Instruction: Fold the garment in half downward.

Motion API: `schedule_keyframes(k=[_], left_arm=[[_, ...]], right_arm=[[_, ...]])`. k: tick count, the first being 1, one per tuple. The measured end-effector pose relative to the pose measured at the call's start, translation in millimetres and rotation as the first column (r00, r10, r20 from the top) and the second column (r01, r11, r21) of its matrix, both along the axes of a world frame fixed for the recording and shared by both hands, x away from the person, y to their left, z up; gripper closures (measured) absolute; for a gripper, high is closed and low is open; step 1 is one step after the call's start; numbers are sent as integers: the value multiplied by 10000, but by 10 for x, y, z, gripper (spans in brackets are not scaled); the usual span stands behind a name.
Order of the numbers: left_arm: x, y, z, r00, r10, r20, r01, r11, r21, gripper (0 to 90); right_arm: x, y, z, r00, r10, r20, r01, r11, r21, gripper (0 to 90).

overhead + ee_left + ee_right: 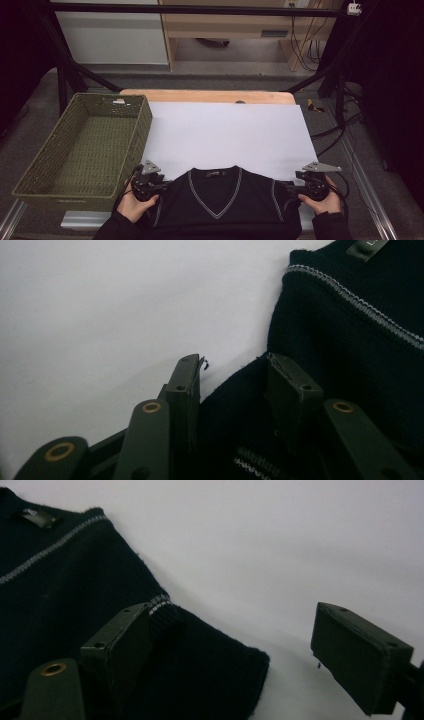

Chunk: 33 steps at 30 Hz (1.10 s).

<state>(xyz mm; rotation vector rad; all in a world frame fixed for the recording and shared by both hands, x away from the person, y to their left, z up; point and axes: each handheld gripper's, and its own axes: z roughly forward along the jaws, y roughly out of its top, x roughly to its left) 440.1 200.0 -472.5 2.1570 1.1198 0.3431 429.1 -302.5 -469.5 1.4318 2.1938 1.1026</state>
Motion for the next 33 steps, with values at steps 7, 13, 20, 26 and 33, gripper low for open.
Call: schedule_keyframes(k=[7,13,20,26,33], left_arm=[[-17,-15,8,9999,-91,-122,92,9999,57,565],[-39,-39,32,9988,-348,-349,356,9991,226,568],[-66,-67,71,9942,-649,-855,674,9974,266,713],[-69,-69,90,9901,-922,-1055,960,9949,314,795],[-77,-83,102,9897,-1015,-1010,1067,9932,472,820]], right_arm=[[20,-34,-70,9995,8,-304,-16,9997,-253,185],[22,-19,-106,9994,81,-338,-101,9982,-590,236],[-23,57,-68,9975,595,-391,-632,9931,-986,510],[-46,76,-39,9939,747,-814,-810,9937,-774,660],[-68,104,-16,9893,941,-1115,-1031,9916,-776,600]])
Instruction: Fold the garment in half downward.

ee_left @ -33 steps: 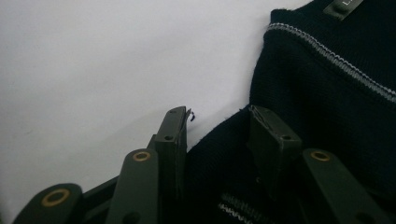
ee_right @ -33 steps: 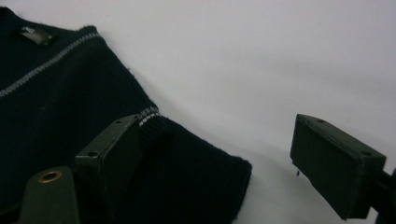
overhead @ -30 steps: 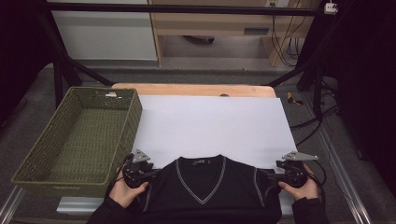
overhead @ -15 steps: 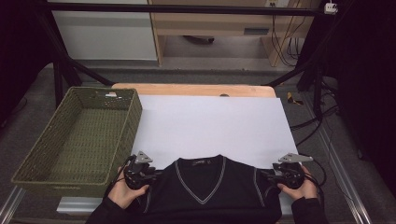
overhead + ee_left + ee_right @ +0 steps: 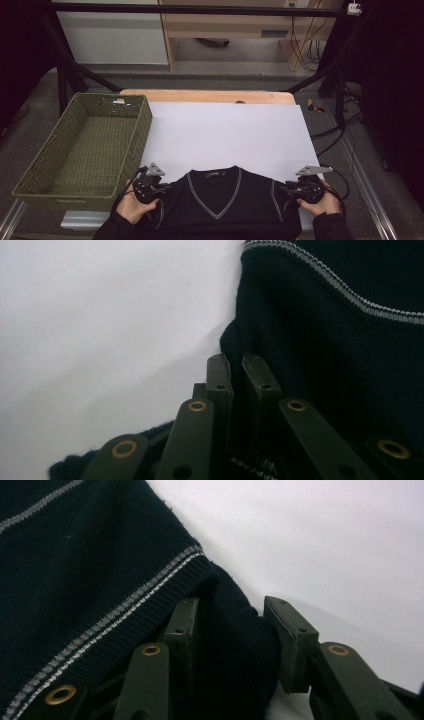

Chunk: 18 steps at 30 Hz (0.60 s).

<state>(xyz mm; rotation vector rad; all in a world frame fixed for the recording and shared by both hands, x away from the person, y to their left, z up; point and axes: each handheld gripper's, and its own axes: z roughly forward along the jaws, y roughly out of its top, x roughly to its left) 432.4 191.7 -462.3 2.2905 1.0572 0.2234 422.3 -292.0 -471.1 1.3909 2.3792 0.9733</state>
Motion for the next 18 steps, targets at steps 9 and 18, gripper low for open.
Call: schedule_keyframes(k=[9,18], left_arm=[[0,-3,17,9999,-110,96,109,9999,126,834],[-19,-10,195,9950,117,988,-136,9997,190,842]], right_arm=[[-18,20,17,9982,-298,-524,312,9992,255,790],[36,-26,30,9984,-564,-104,569,9971,507,806]])
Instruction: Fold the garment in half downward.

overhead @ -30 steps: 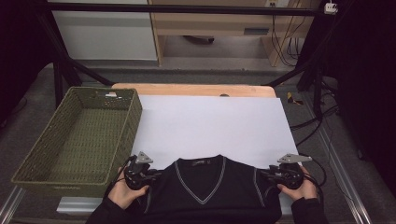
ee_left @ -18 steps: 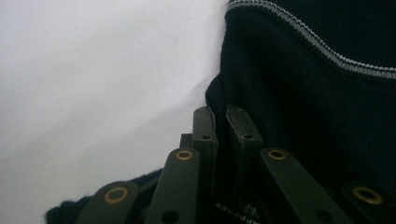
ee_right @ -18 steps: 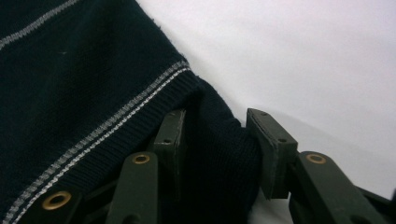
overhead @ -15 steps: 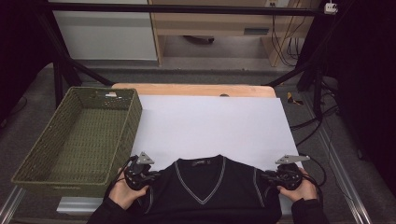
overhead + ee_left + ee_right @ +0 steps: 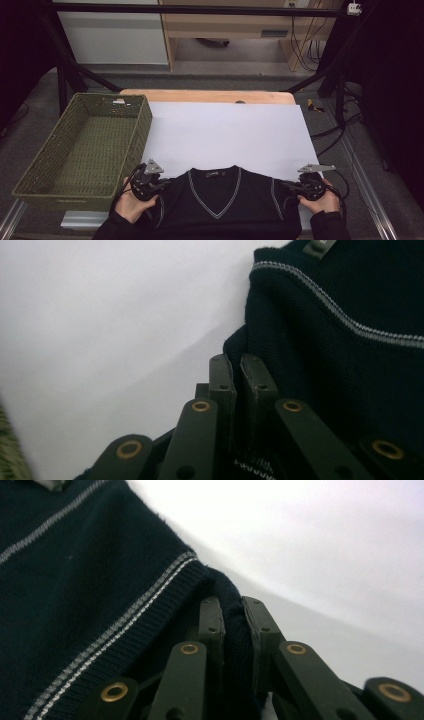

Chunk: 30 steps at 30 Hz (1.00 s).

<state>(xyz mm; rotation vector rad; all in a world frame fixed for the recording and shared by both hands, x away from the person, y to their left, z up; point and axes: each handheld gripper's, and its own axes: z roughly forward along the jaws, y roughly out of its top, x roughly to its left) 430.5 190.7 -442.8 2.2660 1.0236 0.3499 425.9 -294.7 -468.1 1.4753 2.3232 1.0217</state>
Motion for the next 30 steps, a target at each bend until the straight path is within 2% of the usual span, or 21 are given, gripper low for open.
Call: schedule_keyframes(k=[5,10,14,20,24,27,30], left_arm=[[31,-39,83,9988,123,482,-128,9999,105,843],[171,-64,152,9966,315,762,-318,9995,32,844],[286,-131,169,9955,378,873,-394,9991,162,844],[507,-165,134,9950,683,733,-671,9976,-195,844],[672,-176,81,9962,734,460,-724,9971,-245,844],[786,-156,45,9954,917,294,-902,9948,-480,844],[867,-165,19,9934,1117,249,-1104,9927,-486,845]], right_arm=[[43,-8,86,9971,-148,744,149,9999,-7,811],[156,-21,99,9970,-284,724,287,9996,-29,811],[240,-55,116,9959,-397,807,401,9992,-35,812],[407,-130,75,9896,-914,1112,876,9954,385,813],[543,-139,52,9892,-941,1121,927,9955,171,813],[645,-145,30,9890,-1030,1061,1020,9947,145,814],[730,-147,13,9855,-1135,1263,1127,9935,139,815]])
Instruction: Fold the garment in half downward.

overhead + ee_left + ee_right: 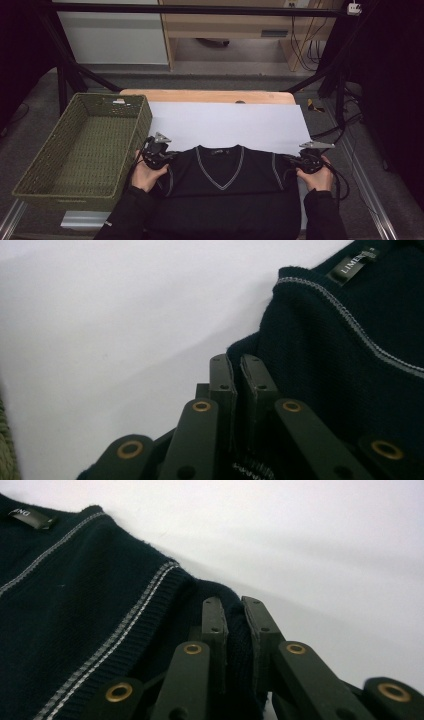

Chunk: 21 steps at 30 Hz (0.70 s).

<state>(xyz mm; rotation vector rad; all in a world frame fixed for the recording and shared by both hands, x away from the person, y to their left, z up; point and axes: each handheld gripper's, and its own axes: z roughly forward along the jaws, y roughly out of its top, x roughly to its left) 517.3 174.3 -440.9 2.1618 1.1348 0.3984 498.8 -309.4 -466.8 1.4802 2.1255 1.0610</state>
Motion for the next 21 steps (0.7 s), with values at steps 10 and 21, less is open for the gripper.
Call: schedule_keyframes(k=[10,21], left_arm=[[289,-79,2,9991,375,200,-380,9989,264,847],[637,-12,-203,9982,542,-252,-554,9972,-493,845]], right_arm=[[251,41,-7,9991,-216,375,226,9994,-254,815],[499,8,-139,9960,-688,572,714,9965,-441,811]])
